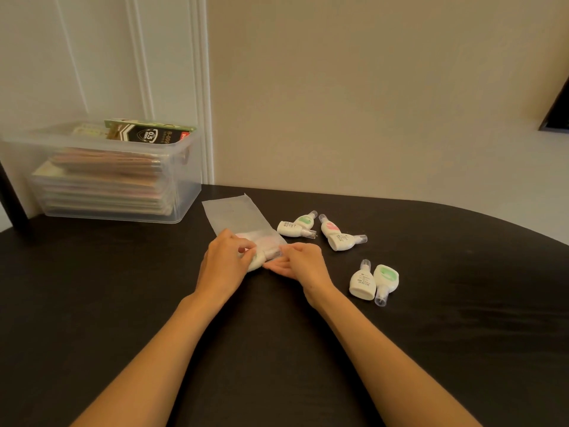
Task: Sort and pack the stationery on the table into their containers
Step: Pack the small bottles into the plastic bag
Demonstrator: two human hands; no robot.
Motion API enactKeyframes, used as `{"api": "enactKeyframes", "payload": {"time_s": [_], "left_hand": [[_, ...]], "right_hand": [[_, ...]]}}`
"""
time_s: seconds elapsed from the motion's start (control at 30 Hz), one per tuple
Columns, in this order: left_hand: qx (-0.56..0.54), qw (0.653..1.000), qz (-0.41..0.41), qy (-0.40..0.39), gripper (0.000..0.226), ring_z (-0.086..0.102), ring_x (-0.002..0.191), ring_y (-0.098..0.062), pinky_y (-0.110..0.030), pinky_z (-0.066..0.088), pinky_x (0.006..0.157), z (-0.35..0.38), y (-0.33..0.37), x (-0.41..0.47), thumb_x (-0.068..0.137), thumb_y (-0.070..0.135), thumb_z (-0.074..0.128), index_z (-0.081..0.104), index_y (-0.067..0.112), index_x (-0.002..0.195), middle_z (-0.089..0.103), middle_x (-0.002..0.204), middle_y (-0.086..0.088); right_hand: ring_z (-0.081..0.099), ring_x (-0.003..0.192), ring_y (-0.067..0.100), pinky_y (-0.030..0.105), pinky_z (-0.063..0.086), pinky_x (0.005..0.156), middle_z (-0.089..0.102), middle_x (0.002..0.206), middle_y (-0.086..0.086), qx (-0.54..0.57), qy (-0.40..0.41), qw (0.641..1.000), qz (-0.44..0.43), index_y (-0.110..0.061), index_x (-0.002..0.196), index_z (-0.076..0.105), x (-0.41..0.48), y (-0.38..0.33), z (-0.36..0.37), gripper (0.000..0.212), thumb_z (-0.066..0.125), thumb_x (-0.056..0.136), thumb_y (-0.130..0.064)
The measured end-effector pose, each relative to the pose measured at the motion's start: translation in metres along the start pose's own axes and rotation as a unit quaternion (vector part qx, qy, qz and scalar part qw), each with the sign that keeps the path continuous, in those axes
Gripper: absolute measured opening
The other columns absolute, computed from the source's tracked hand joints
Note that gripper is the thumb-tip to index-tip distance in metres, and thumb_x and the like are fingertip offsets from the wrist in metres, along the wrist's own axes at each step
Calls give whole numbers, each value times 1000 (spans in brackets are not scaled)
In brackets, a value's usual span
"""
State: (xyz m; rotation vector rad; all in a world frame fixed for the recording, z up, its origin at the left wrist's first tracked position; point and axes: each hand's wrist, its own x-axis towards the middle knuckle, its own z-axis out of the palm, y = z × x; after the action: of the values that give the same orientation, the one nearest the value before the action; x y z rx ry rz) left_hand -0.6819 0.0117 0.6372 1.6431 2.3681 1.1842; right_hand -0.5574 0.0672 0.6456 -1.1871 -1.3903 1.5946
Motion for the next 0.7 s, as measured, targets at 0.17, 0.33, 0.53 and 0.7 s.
{"api": "enactKeyframes", "payload": {"time_s": [0.17, 0.33, 0.53, 0.7], "left_hand": [[38, 999, 13, -35, 26, 48, 99, -12, -23, 35, 75, -3, -2, -2, 88, 31, 60, 67, 20, 111, 46, 103, 3], [71, 995, 14, -64, 42, 46, 106, -10, -21, 38, 78, -7, -2, -3, 82, 41, 65, 61, 24, 120, 45, 114, 4], [47, 998, -29, -35, 42, 50, 105, -16, -25, 39, 83, -3, -2, -4, 85, 34, 65, 57, 18, 123, 41, 118, 0], [28, 997, -59, -30, 47, 48, 99, -16, -24, 37, 78, -5, -5, -4, 81, 37, 68, 50, 17, 120, 37, 117, -1]], "right_hand": [[63, 56, 12, 18, 53, 52, 63, 73, 6, -171, 65, 980, -72, -9, 108, 54, 7, 4, -12, 19, 55, 90, -4], [60, 93, 16, 30, 48, 81, 63, 97, 1, -381, 78, 910, -144, -16, 99, 61, 15, 8, -7, 12, 57, 90, -22], [56, 92, 17, 30, 48, 82, 53, 106, 3, -457, 52, 868, -189, -11, 96, 60, 12, 11, -6, 9, 53, 93, -14], [50, 102, 14, 30, 47, 85, 50, 110, 0, -413, 81, 889, -181, -15, 112, 50, 17, 13, -9, 30, 61, 87, -27]]}}
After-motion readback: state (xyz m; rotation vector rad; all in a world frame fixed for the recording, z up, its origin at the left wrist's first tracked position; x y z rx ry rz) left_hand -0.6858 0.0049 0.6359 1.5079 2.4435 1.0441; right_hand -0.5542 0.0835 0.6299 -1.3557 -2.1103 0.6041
